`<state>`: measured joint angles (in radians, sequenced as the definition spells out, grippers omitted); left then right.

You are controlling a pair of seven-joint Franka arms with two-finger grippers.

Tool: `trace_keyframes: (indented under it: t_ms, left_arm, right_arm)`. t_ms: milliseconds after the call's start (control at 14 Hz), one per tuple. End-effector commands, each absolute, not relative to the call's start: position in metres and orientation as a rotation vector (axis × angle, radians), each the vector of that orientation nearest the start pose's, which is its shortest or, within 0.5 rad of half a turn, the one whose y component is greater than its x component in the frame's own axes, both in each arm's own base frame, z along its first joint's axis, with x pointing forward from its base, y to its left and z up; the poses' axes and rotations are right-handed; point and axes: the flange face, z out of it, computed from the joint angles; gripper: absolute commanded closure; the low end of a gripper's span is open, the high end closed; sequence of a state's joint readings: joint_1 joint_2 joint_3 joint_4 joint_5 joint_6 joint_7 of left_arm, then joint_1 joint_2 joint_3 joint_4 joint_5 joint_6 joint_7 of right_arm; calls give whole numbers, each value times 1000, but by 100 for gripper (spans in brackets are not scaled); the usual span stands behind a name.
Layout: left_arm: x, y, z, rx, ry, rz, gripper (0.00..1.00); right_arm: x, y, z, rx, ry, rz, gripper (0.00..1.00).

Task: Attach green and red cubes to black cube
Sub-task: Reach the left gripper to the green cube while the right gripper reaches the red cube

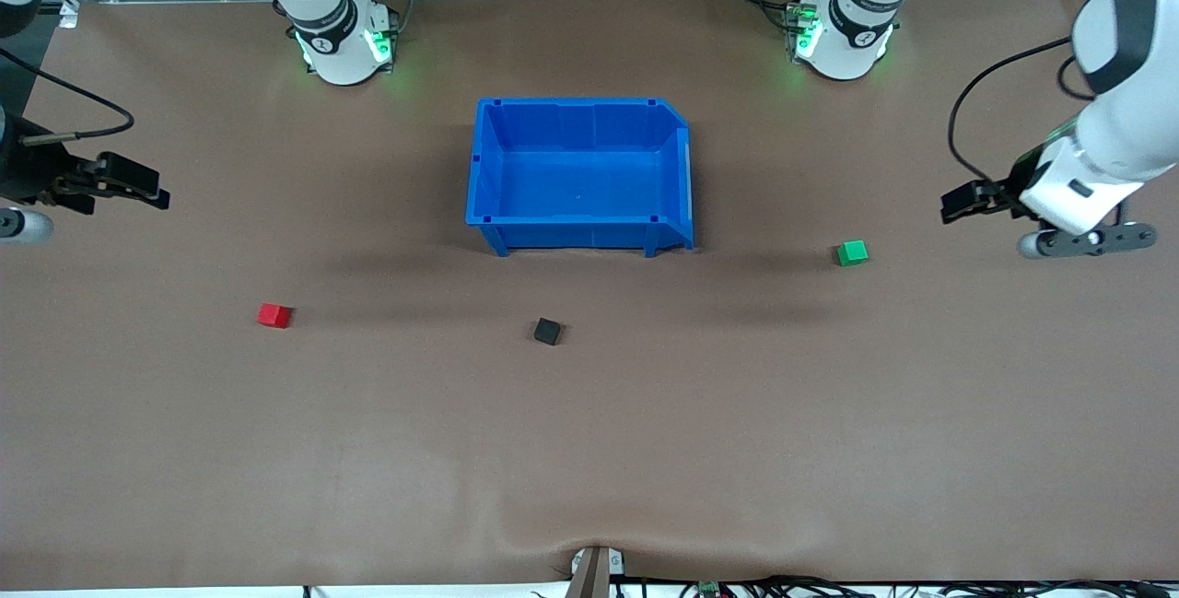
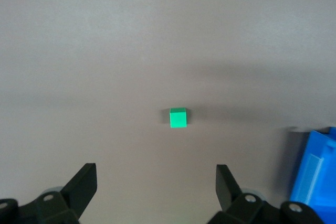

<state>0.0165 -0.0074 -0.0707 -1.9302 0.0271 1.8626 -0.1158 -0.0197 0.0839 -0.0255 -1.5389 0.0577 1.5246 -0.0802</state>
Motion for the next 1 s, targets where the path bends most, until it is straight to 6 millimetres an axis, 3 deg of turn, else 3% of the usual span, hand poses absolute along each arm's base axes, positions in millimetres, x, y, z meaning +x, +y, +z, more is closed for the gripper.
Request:
trace_keyframes:
  t_ms: [0, 215, 573, 932]
  left_arm:
    - [543, -30, 443, -3093, -68, 55, 0]
    - [545, -29, 376, -3093, -69, 165, 0]
    - [550, -34, 328, -3086, -199, 198, 0]
    - [531, -34, 255, -3106, -264, 124, 0]
  right_arm:
    - [585, -14, 577, -3077, -39, 156, 0]
    - [593, -15, 562, -3048, -26, 183, 0]
    - [606, -20, 544, -2998, 7, 155, 0]
    - [619, -19, 519, -2993, 3, 180, 0]
